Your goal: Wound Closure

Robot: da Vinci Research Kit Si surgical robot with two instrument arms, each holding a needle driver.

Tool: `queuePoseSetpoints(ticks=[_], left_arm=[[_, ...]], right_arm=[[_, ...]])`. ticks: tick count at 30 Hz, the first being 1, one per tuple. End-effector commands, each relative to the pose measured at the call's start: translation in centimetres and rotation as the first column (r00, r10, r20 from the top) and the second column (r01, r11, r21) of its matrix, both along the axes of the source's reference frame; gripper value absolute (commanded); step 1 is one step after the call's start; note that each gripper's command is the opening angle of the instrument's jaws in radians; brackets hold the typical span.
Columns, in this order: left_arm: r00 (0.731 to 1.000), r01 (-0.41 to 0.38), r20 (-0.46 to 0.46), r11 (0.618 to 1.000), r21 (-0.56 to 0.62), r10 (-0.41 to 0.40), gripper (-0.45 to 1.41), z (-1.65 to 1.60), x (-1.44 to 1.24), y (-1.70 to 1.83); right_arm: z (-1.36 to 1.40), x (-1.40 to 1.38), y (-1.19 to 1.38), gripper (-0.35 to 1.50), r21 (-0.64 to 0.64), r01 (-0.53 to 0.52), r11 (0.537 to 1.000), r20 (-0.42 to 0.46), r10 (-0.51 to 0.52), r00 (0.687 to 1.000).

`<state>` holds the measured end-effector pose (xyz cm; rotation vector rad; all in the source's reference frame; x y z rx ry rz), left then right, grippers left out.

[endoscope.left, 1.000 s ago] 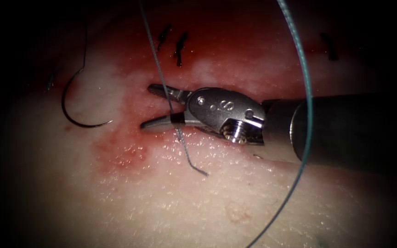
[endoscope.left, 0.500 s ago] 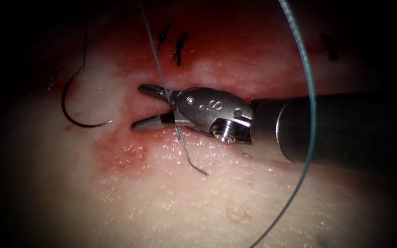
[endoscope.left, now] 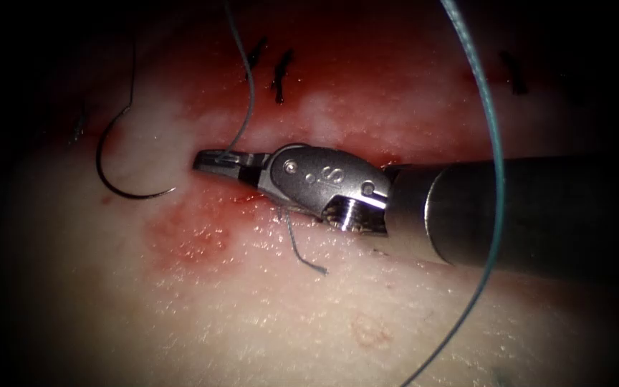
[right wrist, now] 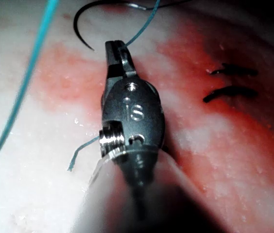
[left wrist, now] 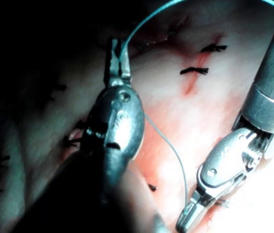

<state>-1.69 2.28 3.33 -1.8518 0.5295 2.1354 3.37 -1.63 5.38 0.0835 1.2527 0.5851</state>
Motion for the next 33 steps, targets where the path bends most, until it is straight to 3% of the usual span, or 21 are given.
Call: queuePoseSetpoints(ticks=[1,7,8,9,11,14,17,19,22,23,25,26,27,30,33], left_arm=[[1.000,-0.001,0.002,1.000,-0.002,0.001,-0.45,0.05,-0.05,0.04],[1.000,-0.001,0.003,1.000,-0.002,0.001,-0.45,0.02,-0.05,0.01],[1.000,-0.001,0.004,1.000,-0.002,0.001,-0.45,0.01,-0.06,0.01],[1.000,-0.002,0.004,1.000,-0.002,0.002,-0.45,0.00,-0.06,0.00],[1.000,-0.002,0.005,1.000,-0.003,0.002,-0.45,0.00,-0.06,-0.01],[1.000,0.000,0.003,1.000,-0.004,0.000,-0.45,0.00,-0.08,-0.02],[1.000,-0.008,0.007,0.998,-0.055,0.009,-0.45,0.01,-0.20,-0.01],[1.000,-0.018,-0.008,0.994,-0.104,0.017,-0.45,0.05,-0.36,0.03],[0.999,-0.041,-0.034,0.989,-0.143,0.037,-0.45,0.12,-0.59,0.03],[0.996,-0.069,-0.062,0.984,-0.165,0.059,-0.45,0.19,-0.78,0.02],[0.991,-0.093,-0.115,0.974,-0.209,0.070,-0.45,0.27,-0.95,0.00],[0.976,-0.118,-0.206,0.961,-0.249,0.067,-0.45,0.40,-1.15,-0.03],[0.969,-0.131,-0.237,0.956,-0.263,0.068,-0.45,0.45,-1.22,-0.04],[0.900,-0.217,-0.433,0.917,-0.333,0.056,-0.45,0.78,-1.50,-0.11],[0.875,-0.241,-0.480,0.912,-0.333,0.056,-0.45,1.02,-1.62,-0.19]], right_arm=[[0.04,0.10,-0.04,-0.35,0.013,0.011,1.000,0.009,-0.011,1.000],[0.04,0.10,-0.01,-0.35,-0.003,0.013,1.000,0.012,-0.012,1.000],[0.03,0.09,0.00,-0.10,-0.005,0.008,1.000,0.005,-0.008,1.000],[0.02,0.05,0.04,0.95,-0.014,-0.003,1.000,-0.021,0.003,1.000],[-0.03,-0.09,0.08,1.30,-0.012,-0.019,1.000,-0.017,0.019,1.000],[-0.10,-0.36,0.09,1.37,-0.008,-0.047,0.999,0.009,0.047,0.999],[-0.23,-0.92,0.16,1.35,-0.045,-0.066,0.997,0.069,0.069,0.995],[-0.35,-1.43,0.27,1.31,-0.072,-0.088,0.994,0.110,0.095,0.989],[-0.50,-1.95,0.38,1.31,-0.093,-0.129,0.987,0.116,0.139,0.983],[-0.61,-2.22,0.44,1.31,-0.105,-0.170,0.980,0.108,0.181,0.978],[-0.75,-2.46,0.49,1.31,-0.112,-0.198,0.974,0.097,0.209,0.973],[-0.89,-2.62,0.51,1.31,-0.114,-0.206,0.972,0.105,0.217,0.970],[-0.95,-2.67,0.51,1.31,-0.109,-0.204,0.973,0.104,0.215,0.971],[-1.24,-2.75,0.52,1.31,-0.117,-0.203,0.972,0.098,0.215,0.972],[-1.48,-2.76,0.58,1.31,-0.132,-0.197,0.971,0.105,0.211,0.972]])
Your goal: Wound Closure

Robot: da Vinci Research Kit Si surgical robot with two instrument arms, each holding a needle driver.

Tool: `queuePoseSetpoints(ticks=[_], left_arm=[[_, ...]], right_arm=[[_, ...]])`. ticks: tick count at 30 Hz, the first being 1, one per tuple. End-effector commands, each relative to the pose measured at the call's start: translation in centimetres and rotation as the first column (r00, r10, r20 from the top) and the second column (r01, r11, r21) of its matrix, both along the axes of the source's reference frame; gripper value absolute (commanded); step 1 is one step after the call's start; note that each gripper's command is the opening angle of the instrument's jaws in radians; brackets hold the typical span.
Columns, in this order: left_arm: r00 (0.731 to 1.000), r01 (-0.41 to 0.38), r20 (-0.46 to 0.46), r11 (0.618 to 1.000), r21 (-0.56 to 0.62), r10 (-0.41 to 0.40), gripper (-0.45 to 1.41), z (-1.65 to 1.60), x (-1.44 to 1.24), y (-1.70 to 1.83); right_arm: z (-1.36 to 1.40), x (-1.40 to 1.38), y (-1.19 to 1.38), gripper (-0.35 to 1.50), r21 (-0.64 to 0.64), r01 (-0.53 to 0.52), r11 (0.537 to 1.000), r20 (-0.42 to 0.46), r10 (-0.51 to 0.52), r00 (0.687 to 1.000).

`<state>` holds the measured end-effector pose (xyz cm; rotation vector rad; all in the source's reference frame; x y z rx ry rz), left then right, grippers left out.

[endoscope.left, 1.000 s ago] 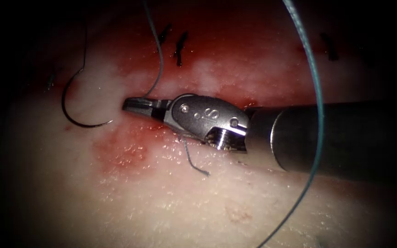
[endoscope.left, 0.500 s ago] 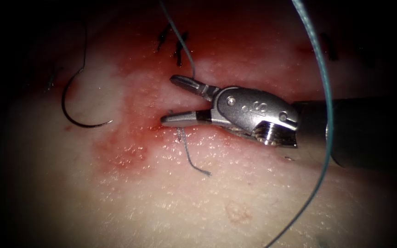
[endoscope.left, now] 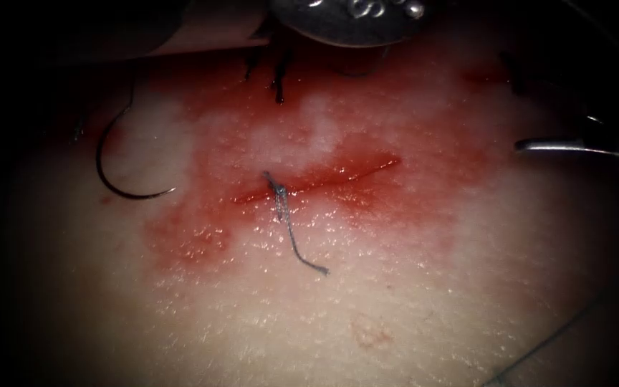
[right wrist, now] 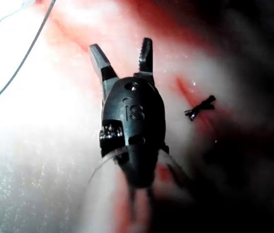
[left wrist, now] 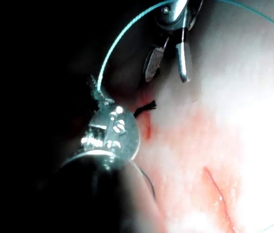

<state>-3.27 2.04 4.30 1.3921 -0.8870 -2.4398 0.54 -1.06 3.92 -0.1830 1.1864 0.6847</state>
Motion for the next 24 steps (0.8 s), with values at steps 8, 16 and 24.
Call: queuePoseSetpoints(ticks=[8,16,24], left_arm=[[0.977,-0.136,-0.172,0.990,-0.033,0.128,-0.45,1.05,-0.30,-0.45],[0.956,-0.155,-0.252,0.988,0.011,0.153,0.21,1.80,-0.48,-0.31],[0.999,0.001,0.034,0.963,0.271,-0.010,1.38,1.66,-0.39,-0.09]], right_arm=[[-1.04,0.05,0.25,1.21,-0.048,-0.014,0.999,-0.081,0.010,0.997],[-1.08,0.50,0.11,1.21,-0.052,0.026,0.998,-0.127,-0.033,0.991],[-0.76,0.72,-0.11,1.18,-0.057,0.072,0.996,-0.105,-0.078,0.991]])
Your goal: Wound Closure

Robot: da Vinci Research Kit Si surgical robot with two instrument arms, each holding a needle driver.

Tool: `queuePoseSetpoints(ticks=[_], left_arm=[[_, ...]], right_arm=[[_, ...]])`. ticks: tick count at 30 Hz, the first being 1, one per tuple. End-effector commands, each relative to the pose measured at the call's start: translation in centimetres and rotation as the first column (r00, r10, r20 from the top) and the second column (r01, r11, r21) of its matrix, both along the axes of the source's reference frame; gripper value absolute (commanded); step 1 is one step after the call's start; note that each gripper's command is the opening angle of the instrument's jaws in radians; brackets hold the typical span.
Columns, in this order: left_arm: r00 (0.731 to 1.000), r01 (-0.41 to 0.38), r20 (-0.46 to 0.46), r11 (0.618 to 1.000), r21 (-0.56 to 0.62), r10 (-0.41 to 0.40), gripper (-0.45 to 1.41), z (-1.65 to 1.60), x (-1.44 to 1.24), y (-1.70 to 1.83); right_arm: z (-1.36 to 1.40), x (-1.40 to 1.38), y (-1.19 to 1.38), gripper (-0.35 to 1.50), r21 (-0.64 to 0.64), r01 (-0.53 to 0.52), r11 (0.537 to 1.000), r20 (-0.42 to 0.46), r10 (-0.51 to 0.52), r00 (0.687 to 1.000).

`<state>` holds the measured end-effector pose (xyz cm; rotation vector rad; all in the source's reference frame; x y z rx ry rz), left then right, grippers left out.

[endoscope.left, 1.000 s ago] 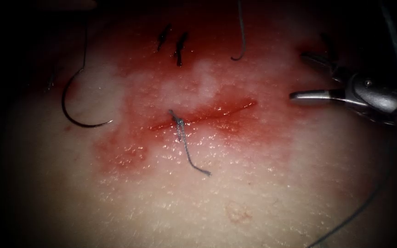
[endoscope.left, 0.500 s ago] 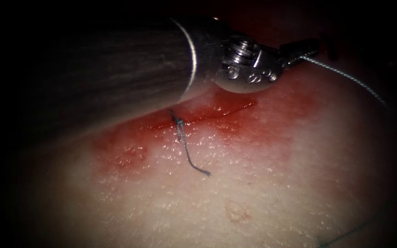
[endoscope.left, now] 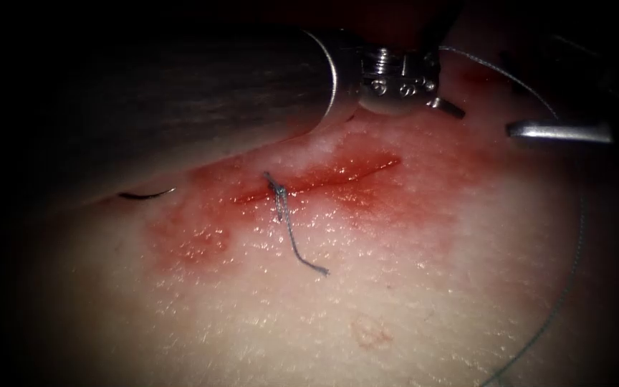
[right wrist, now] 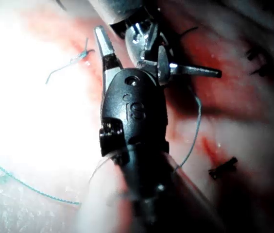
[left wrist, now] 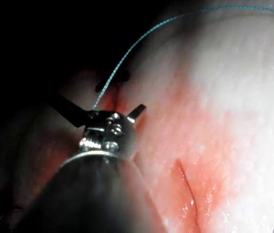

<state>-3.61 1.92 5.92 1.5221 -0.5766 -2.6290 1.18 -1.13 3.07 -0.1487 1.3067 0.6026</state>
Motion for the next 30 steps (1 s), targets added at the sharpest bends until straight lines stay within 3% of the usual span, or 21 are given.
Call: queuePoseSetpoints(ticks=[1,5,9,14,15,16,21,23,26,30], left_arm=[[0.999,0.010,0.045,1.000,0.018,-0.011,1.38,-0.02,0.00,0.04],[0.985,0.006,0.171,0.988,0.154,-0.032,1.38,-0.43,0.27,0.01],[0.975,-0.091,0.222,0.957,0.275,0.029,1.36,-0.78,0.64,-0.30],[0.960,-0.110,0.281,0.933,0.342,0.010,1.05,-1.00,1.12,-0.79],[0.958,-0.129,0.285,0.935,0.330,0.032,0.78,-1.03,1.28,-0.99],[0.959,-0.132,0.283,0.937,0.325,0.037,0.63,-1.03,1.34,-1.07],[0.985,-0.020,0.171,0.959,0.282,-0.030,0.46,-0.89,1.52,-1.50],[0.995,0.042,0.073,0.962,0.270,-0.064,0.34,-0.77,1.48,-1.68],[0.997,0.072,0.018,0.968,0.242,-0.079,0.29,-0.65,1.39,-1.81],[0.998,0.058,-0.042,0.982,0.179,-0.052,0.44,-0.45,1.28,-1.94]], right_arm=[[0.11,0.09,-0.05,1.18,0.005,0.000,1.000,-0.003,0.000,1.000],[0.23,0.17,-0.12,1.16,0.016,0.021,1.000,-0.004,-0.021,1.000],[0.29,0.24,-0.20,1.11,0.021,0.050,0.999,-0.015,-0.050,0.999],[0.33,0.24,-0.19,1.10,0.026,0.065,0.998,-0.009,-0.065,0.998],[0.35,0.24,-0.18,1.10,0.034,0.077,0.996,0.001,-0.077,0.997],[0.36,0.25,-0.17,1.10,0.045,0.092,0.995,0.014,-0.093,0.996],[0.40,0.28,-0.16,1.10,0.063,0.107,0.992,0.029,-0.109,0.994],[0.41,0.30,-0.14,1.10,0.063,0.105,0.992,0.030,-0.107,0.994],[0.42,0.31,-0.14,1.13,0.058,0.105,0.993,0.033,-0.107,0.994],[0.43,0.35,-0.15,1.13,0.059,0.106,0.993,0.038,-0.108,0.993]])
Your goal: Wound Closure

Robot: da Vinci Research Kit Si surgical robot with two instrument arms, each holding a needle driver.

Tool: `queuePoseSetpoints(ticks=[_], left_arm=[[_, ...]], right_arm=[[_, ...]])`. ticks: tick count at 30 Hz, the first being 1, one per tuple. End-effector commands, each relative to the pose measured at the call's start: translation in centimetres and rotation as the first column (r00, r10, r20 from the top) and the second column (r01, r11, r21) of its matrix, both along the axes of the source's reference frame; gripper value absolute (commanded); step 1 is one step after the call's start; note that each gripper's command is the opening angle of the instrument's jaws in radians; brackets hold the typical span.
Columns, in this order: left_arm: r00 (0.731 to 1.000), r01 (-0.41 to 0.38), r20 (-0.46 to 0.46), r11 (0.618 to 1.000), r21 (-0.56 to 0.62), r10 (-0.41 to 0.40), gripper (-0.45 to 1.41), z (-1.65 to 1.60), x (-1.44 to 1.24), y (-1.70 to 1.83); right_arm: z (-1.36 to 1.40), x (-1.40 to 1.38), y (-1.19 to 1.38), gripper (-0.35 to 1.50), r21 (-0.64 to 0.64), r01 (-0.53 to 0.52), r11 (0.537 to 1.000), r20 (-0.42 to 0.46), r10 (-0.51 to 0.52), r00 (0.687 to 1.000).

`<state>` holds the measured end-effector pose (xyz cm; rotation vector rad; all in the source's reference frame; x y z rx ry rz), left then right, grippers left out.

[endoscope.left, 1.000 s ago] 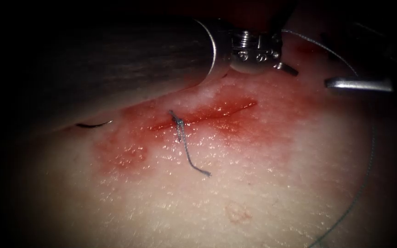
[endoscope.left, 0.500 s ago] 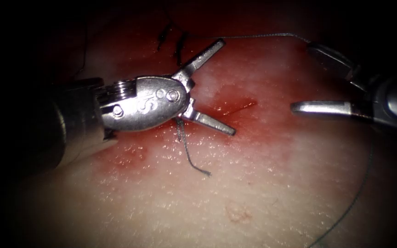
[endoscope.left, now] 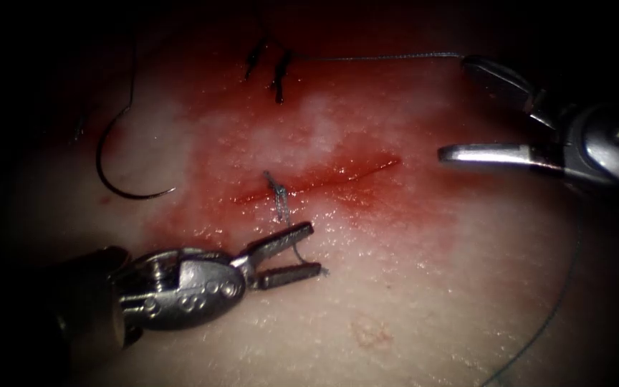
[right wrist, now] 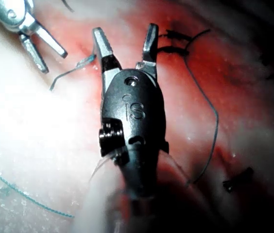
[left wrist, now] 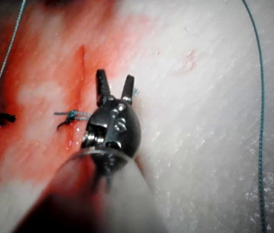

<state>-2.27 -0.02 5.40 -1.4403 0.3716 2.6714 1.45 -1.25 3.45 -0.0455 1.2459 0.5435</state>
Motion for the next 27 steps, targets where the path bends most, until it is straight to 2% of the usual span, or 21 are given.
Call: queuePoseSetpoints(ticks=[1,5,12,17,18,21,23,25,27], left_arm=[[1.000,-0.013,-0.016,1.000,-0.016,0.013,0.44,0.11,-0.07,-0.02],[0.995,-0.043,-0.091,0.999,-0.011,0.042,0.71,0.29,-0.15,-0.09],[0.969,-0.108,-0.224,0.994,-0.010,0.103,0.74,0.31,-0.19,-0.17],[0.960,-0.103,-0.263,0.994,-0.025,0.093,0.43,0.31,-0.25,-0.15],[0.958,-0.103,-0.273,0.994,-0.031,0.090,0.27,0.32,-0.28,-0.13],[0.950,-0.120,-0.295,0.991,-0.052,0.100,-0.03,0.31,-0.32,-0.11],[0.951,-0.127,-0.290,0.991,-0.052,0.107,-0.16,0.30,-0.34,-0.11],[0.954,-0.131,-0.278,0.990,-0.051,0.112,-0.45,0.29,-0.33,-0.11],[0.961,-0.141,-0.249,0.989,-0.052,0.124,-0.45,0.27,-0.28,-0.08]], right_arm=[[0.06,0.09,-0.04,1.13,-0.001,0.001,1.000,-0.002,-0.001,1.000],[0.09,0.11,-0.05,1.15,0.000,0.006,1.000,0.004,-0.006,1.000],[0.10,0.10,-0.06,1.15,0.000,0.008,1.000,0.005,-0.008,1.000],[0.10,0.11,-0.07,1.11,-0.002,0.008,1.000,0.005,-0.008,1.000],[0.11,0.11,-0.07,1.11,-0.002,0.008,1.000,0.005,-0.008,1.000],[0.12,0.11,-0.09,1.05,-0.005,0.008,1.000,0.004,-0.008,1.000],[0.14,0.11,-0.10,1.00,-0.007,0.009,1.000,0.004,-0.009,1.000],[0.18,0.11,-0.12,0.93,-0.010,0.013,1.000,0.007,-0.013,1.000],[0.25,0.11,-0.15,0.89,-0.006,0.033,0.999,0.021,-0.033,0.999]])
